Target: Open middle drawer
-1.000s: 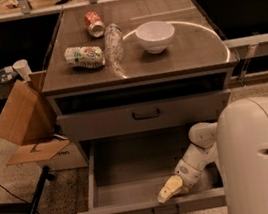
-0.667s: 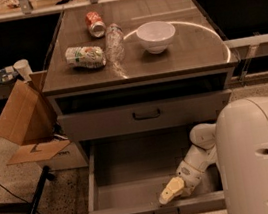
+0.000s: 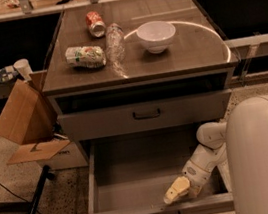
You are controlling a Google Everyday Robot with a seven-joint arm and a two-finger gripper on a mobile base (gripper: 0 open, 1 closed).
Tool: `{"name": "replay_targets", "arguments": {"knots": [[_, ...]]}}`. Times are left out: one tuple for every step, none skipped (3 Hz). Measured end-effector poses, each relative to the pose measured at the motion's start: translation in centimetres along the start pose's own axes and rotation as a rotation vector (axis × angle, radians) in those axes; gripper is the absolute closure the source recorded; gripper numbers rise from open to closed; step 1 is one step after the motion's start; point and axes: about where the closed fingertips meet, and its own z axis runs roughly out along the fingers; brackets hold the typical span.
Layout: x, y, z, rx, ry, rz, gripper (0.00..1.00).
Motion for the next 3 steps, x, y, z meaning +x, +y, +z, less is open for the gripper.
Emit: {"name": "replay_targets", "arguments": {"knots": [[0.0, 0.0, 0.0, 0.000, 0.000, 0.000, 0.00], [-0.3, 0.1, -1.4, 0.046, -0.092, -0.029, 0.00], [-2.4, 0.3, -3.8, 0.141, -0.303, -0.098, 0.00]]}}
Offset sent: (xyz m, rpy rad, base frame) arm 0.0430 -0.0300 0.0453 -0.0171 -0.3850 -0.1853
